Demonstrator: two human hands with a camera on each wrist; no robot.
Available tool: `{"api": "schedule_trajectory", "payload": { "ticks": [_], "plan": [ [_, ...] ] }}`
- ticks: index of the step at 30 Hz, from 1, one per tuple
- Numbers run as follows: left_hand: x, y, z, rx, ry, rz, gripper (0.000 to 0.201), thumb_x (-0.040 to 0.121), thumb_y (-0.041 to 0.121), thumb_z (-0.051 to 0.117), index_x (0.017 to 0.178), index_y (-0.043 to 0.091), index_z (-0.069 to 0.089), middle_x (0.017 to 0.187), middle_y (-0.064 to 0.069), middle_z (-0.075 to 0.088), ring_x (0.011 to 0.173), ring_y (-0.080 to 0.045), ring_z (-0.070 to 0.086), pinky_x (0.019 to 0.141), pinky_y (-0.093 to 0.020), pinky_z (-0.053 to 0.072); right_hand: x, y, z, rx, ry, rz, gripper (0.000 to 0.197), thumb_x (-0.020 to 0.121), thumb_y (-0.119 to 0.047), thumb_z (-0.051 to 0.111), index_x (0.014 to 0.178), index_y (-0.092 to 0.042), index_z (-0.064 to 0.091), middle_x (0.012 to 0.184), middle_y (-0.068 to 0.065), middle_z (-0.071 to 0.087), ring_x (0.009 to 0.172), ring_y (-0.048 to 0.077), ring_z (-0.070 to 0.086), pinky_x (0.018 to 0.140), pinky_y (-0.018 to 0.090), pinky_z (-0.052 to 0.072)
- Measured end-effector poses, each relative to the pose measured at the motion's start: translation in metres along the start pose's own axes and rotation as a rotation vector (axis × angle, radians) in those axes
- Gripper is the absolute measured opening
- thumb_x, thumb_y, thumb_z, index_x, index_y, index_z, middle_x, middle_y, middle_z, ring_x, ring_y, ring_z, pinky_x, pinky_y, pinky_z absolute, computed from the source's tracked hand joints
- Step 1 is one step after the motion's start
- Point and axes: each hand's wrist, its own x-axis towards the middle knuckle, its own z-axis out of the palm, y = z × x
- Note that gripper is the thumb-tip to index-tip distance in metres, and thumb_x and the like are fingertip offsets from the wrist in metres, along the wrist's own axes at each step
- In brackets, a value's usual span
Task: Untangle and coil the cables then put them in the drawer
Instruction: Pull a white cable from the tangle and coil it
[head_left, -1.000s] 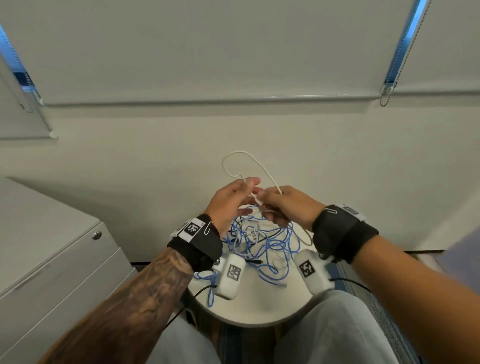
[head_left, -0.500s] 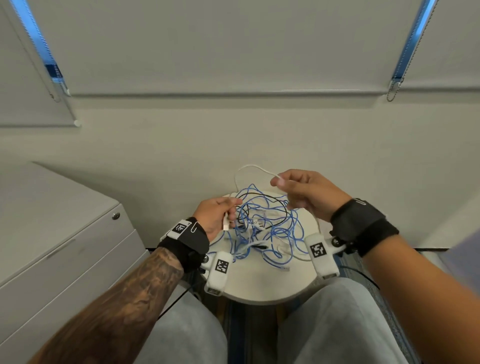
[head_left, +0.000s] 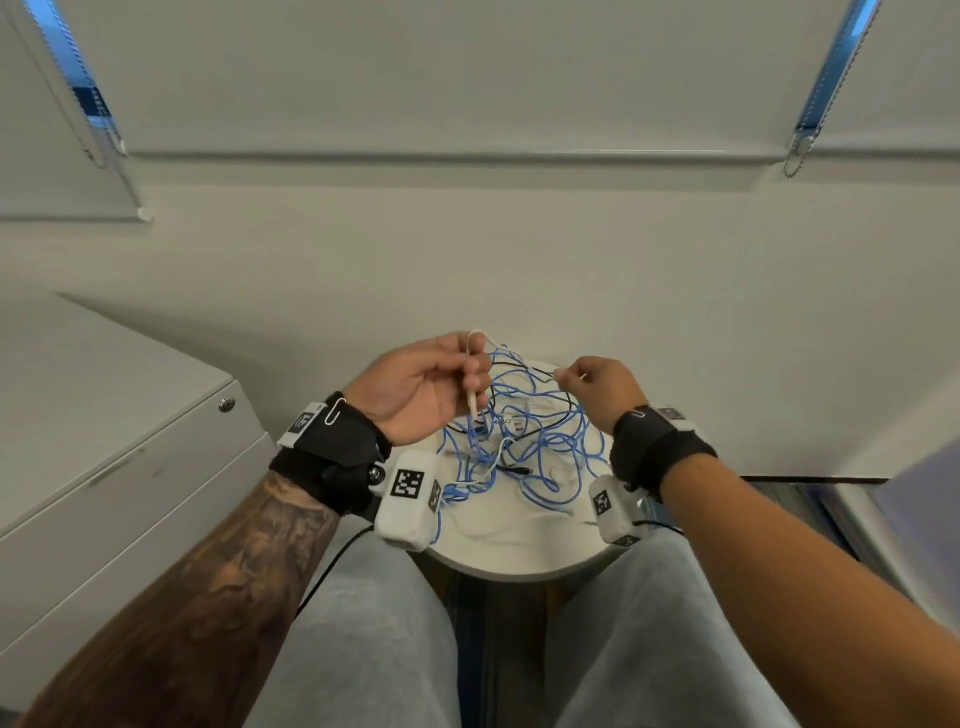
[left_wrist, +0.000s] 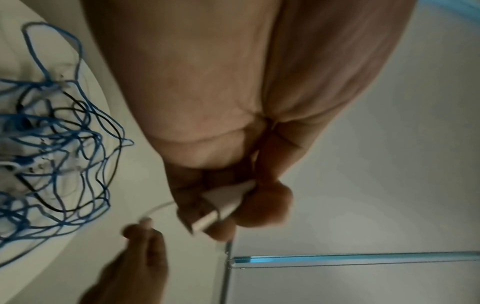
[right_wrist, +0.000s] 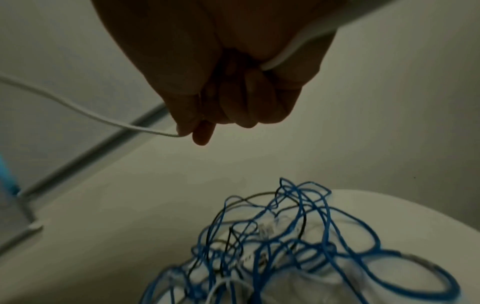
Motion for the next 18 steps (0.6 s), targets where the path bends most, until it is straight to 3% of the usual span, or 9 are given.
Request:
{"api": "schedule_trajectory", "payload": {
  "ticks": [3, 6, 9, 11, 16, 18],
  "plan": [
    [0.007, 0.004, 0.011, -0.003, 0.065, 0.104, 0.021, 0.094, 0.0, 0.037, 0.1, 0.009, 0.055, 0.078, -0.002, 0.061, 0.07, -0.014, 0.062, 0.073, -0.033, 0.056, -0.02, -0.006, 0.029, -0.106, -0.149, -0.078, 0.032, 0.1, -0.045, 0.051, 0.087, -0.02, 0.065, 0.082, -0.001, 0.066, 0.079, 0.021, 0.06, 0.07, 0.031, 0.043],
    [0.018, 0.003, 0.006, -0.017, 0.202, 0.206, 0.027, 0.099, -0.004, 0.033, 0.096, 0.008, 0.057, 0.09, -0.007, 0.072, 0.085, -0.02, 0.072, 0.081, -0.035, 0.059, -0.053, -0.02, 0.048, -0.244, -0.304, -0.24, 0.03, 0.103, -0.044, 0.044, 0.085, -0.023, 0.056, 0.081, -0.001, 0.061, 0.081, 0.023, 0.057, 0.073, 0.035, 0.046],
    [0.024, 0.001, -0.01, 0.054, 0.305, 0.263, 0.029, 0.099, -0.007, 0.032, 0.094, 0.008, 0.056, 0.101, -0.013, 0.073, 0.098, -0.027, 0.071, 0.089, -0.037, 0.057, -0.083, -0.036, 0.046, -0.33, -0.344, -0.408, 0.027, 0.104, -0.044, 0.042, 0.082, -0.028, 0.047, 0.075, -0.005, 0.053, 0.075, 0.021, 0.05, 0.064, 0.032, 0.036],
    [0.026, -0.003, -0.02, 0.143, 0.373, 0.271, 0.028, 0.099, -0.008, 0.033, 0.093, 0.007, 0.056, 0.103, -0.016, 0.072, 0.101, -0.03, 0.07, 0.092, -0.038, 0.055, -0.095, -0.042, 0.036, -0.314, -0.336, -0.484, 0.027, 0.103, -0.044, 0.045, 0.082, -0.029, 0.05, 0.068, -0.007, 0.049, 0.07, 0.018, 0.048, 0.062, 0.031, 0.035],
    [0.026, -0.028, -0.024, 0.457, 0.526, 0.214, 0.03, 0.095, -0.012, 0.034, 0.089, 0.005, 0.058, 0.083, -0.012, 0.068, 0.073, -0.02, 0.07, 0.068, -0.03, 0.054, -0.103, -0.052, 0.0, -0.183, -0.232, -0.568, 0.021, 0.1, -0.043, 0.052, 0.081, -0.034, 0.055, 0.059, -0.014, 0.049, 0.059, 0.001, 0.047, 0.059, 0.03, 0.04],
    [0.026, -0.039, -0.021, 0.522, 0.491, 0.162, 0.029, 0.094, -0.013, 0.035, 0.087, 0.004, 0.058, 0.079, -0.012, 0.063, 0.066, -0.018, 0.066, 0.068, -0.03, 0.053, -0.099, -0.059, -0.012, -0.134, -0.145, -0.58, 0.019, 0.099, -0.038, 0.055, 0.082, -0.03, 0.061, 0.06, -0.015, 0.05, 0.06, -0.001, 0.048, 0.059, 0.03, 0.041]
  ]
}}
